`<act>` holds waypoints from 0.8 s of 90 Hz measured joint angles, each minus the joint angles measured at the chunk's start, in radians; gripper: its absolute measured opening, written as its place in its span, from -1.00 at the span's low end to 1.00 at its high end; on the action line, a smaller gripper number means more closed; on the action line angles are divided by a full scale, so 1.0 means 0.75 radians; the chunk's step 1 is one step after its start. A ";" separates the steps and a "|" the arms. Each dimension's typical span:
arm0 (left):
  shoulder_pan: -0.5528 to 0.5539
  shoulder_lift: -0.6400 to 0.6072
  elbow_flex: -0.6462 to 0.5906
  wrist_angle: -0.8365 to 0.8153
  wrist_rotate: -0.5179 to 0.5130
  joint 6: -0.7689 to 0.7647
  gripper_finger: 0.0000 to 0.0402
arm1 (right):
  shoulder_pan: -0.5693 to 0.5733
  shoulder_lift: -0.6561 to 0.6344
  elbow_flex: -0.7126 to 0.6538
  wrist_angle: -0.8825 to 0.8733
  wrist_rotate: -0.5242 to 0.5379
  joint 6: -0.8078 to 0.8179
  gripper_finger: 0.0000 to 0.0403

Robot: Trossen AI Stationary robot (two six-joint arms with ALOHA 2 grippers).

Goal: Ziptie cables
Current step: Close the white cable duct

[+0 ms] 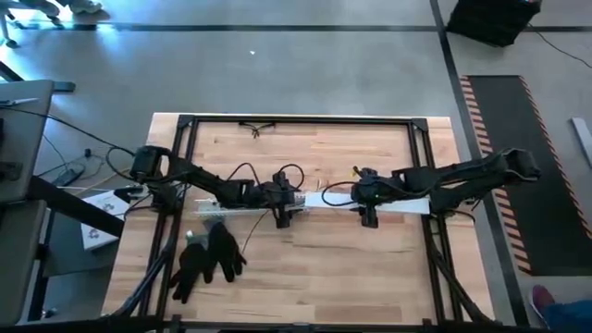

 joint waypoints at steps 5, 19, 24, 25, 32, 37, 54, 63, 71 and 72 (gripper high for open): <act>0.007 0.028 0.000 0.018 0.017 0.001 0.44 | 0.000 0.000 -0.001 -0.013 -0.003 0.001 0.01; 0.009 0.082 0.027 0.059 0.027 0.002 0.44 | 0.000 0.000 -0.001 -0.021 -0.007 0.004 0.01; 0.008 0.092 0.038 0.054 0.014 0.002 0.44 | 0.000 0.000 -0.001 -0.021 -0.008 0.004 0.01; 0.008 0.094 0.040 0.054 0.012 0.002 0.44 | 0.000 0.000 -0.001 -0.021 -0.008 0.004 0.01; 0.005 0.107 0.053 0.052 0.009 0.009 0.44 | 0.000 0.000 -0.001 -0.023 -0.007 0.003 0.01; 0.005 0.107 0.055 0.049 0.018 0.012 0.44 | 0.000 0.000 -0.001 -0.029 -0.008 0.003 0.01; -0.002 0.105 0.055 0.042 0.007 0.012 0.34 | 0.000 0.000 -0.001 -0.036 -0.012 -0.003 0.01; -0.008 0.104 0.055 0.043 0.002 0.012 0.24 | 0.000 0.001 -0.001 -0.029 -0.013 -0.030 0.01; -0.014 0.103 0.055 0.041 0.001 0.012 0.14 | -0.001 0.001 -0.013 0.007 -0.018 -0.056 0.01; -0.015 0.103 0.055 0.041 0.001 0.012 0.13 | -0.002 0.001 -0.016 0.015 -0.021 -0.061 0.01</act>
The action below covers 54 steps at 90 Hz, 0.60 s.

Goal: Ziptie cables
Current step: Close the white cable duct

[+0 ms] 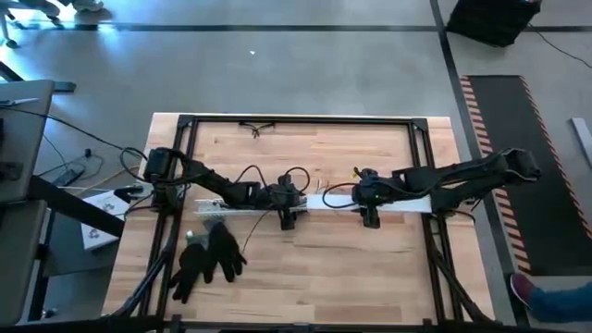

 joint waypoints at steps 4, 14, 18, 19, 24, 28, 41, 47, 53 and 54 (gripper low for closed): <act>-0.002 0.000 0.001 -0.001 0.000 0.000 0.09 | -0.007 0.001 -0.015 0.019 -0.018 -0.008 0.01; -0.007 -0.001 0.001 -0.004 0.001 0.000 0.04 | -0.038 0.008 -0.038 0.045 -0.026 -0.016 0.01; -0.007 -0.001 0.001 -0.005 0.001 0.000 0.03 | -0.050 0.009 -0.045 0.047 -0.026 -0.032 0.01; -0.007 -0.001 0.001 -0.005 0.002 0.000 0.03 | -0.052 0.009 -0.046 0.046 -0.027 -0.034 0.01; -0.008 -0.001 0.001 -0.005 0.002 0.000 0.03 | -0.067 0.018 -0.047 0.049 -0.046 -0.056 0.01; -0.008 -0.001 0.001 -0.006 0.003 0.000 0.03 | -0.077 0.032 -0.047 0.066 -0.070 -0.071 0.01; -0.008 -0.001 0.002 -0.013 0.004 0.000 0.03 | -0.092 0.110 -0.047 0.064 -0.107 -0.104 0.01; -0.008 -0.002 0.002 -0.016 0.007 -0.001 0.03 | -0.092 0.143 -0.047 0.073 -0.107 -0.109 0.01; -0.008 -0.002 0.002 -0.016 0.019 -0.001 0.03 | -0.092 0.169 -0.047 0.092 -0.107 -0.115 0.01; -0.008 -0.002 0.002 -0.016 0.020 -0.001 0.03 | -0.092 0.173 -0.047 0.094 -0.106 -0.115 0.01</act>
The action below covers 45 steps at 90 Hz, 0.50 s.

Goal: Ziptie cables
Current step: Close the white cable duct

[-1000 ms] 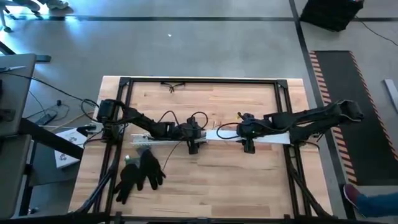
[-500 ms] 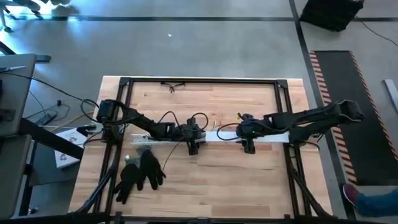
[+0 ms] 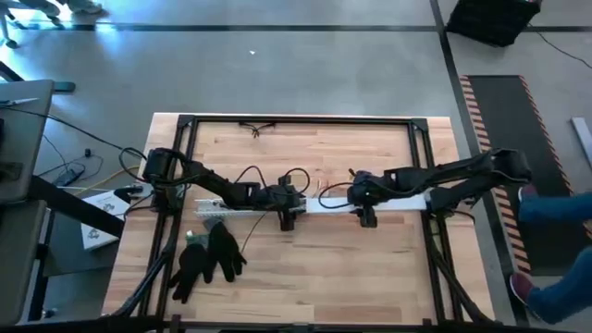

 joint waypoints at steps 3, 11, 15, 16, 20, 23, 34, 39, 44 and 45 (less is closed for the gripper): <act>0.000 0.000 0.000 0.000 0.002 0.001 0.03 | 0.000 0.006 0.000 0.003 0.000 0.000 0.01; -0.001 0.000 0.000 -0.002 0.005 0.000 0.03 | 0.000 0.007 0.003 0.000 -0.001 -0.001 0.01; -0.001 0.000 0.000 -0.002 0.005 0.001 0.03 | 0.000 0.002 0.006 -0.004 -0.001 0.000 0.01; -0.001 0.000 0.000 -0.002 0.005 0.000 0.03 | 0.000 0.000 0.006 -0.005 -0.001 0.000 0.01; -0.001 0.000 0.000 -0.006 0.005 0.000 0.03 | 0.000 -0.012 0.006 -0.010 -0.001 0.001 0.01; -0.001 0.000 0.000 -0.006 0.006 0.000 0.03 | 0.000 -0.020 0.007 -0.012 0.000 0.002 0.01; -0.001 0.000 0.000 -0.009 0.006 0.000 0.03 | 0.001 -0.044 0.008 -0.059 0.016 0.008 0.01; -0.001 0.000 0.000 -0.009 0.007 0.000 0.03 | 0.001 -0.052 0.008 -0.079 0.032 0.017 0.01; -0.001 0.000 0.000 -0.010 0.006 0.000 0.03 | 0.001 -0.053 0.008 -0.113 0.060 0.025 0.01; -0.001 0.000 0.000 -0.010 0.006 0.001 0.03 | 0.001 -0.053 0.008 -0.117 0.064 0.025 0.01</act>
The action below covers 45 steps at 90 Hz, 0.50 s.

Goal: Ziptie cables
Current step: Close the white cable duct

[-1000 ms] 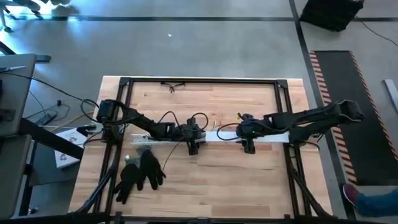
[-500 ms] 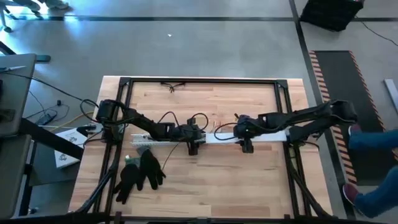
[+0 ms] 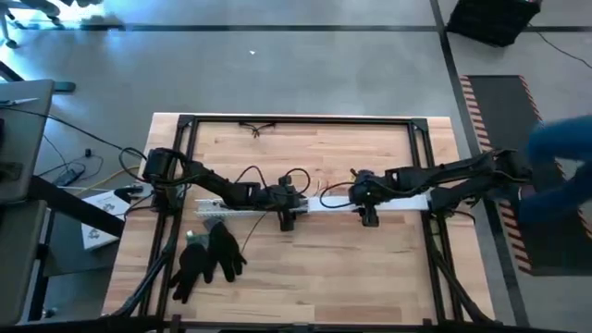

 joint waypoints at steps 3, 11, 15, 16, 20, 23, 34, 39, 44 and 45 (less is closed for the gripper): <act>0.000 0.000 0.000 0.000 0.000 0.000 0.03 | 0.000 0.000 0.000 -0.007 0.002 0.000 0.01; 0.000 0.000 0.000 0.000 0.000 0.000 0.03 | 0.000 0.002 -0.005 0.005 -0.015 0.000 0.01; 0.000 0.000 -0.001 -0.001 0.000 0.000 0.03 | 0.000 0.006 -0.005 0.018 -0.020 -0.001 0.01; 0.000 0.000 -0.001 -0.001 0.001 0.000 0.03 | 0.000 0.008 -0.005 0.020 -0.023 -0.002 0.01; 0.000 0.000 -0.001 -0.001 0.000 0.000 0.03 | -0.001 0.011 -0.006 0.028 -0.038 -0.003 0.01; 0.000 0.000 -0.001 -0.001 0.000 0.000 0.03 | 0.000 0.012 -0.007 0.036 -0.046 -0.004 0.01; 0.000 -0.001 -0.002 -0.003 -0.001 0.000 0.03 | 0.000 0.014 -0.007 0.047 -0.056 -0.011 0.01; 0.000 -0.001 -0.002 -0.003 0.000 0.000 0.03 | 0.000 0.015 -0.007 0.049 -0.056 -0.012 0.01; 0.000 -0.001 -0.002 -0.004 -0.001 0.000 0.03 | 0.000 0.019 -0.007 0.056 -0.056 -0.014 0.01; 0.000 -0.001 -0.002 -0.004 -0.001 0.000 0.03 | 0.000 0.019 -0.007 0.058 -0.056 -0.014 0.01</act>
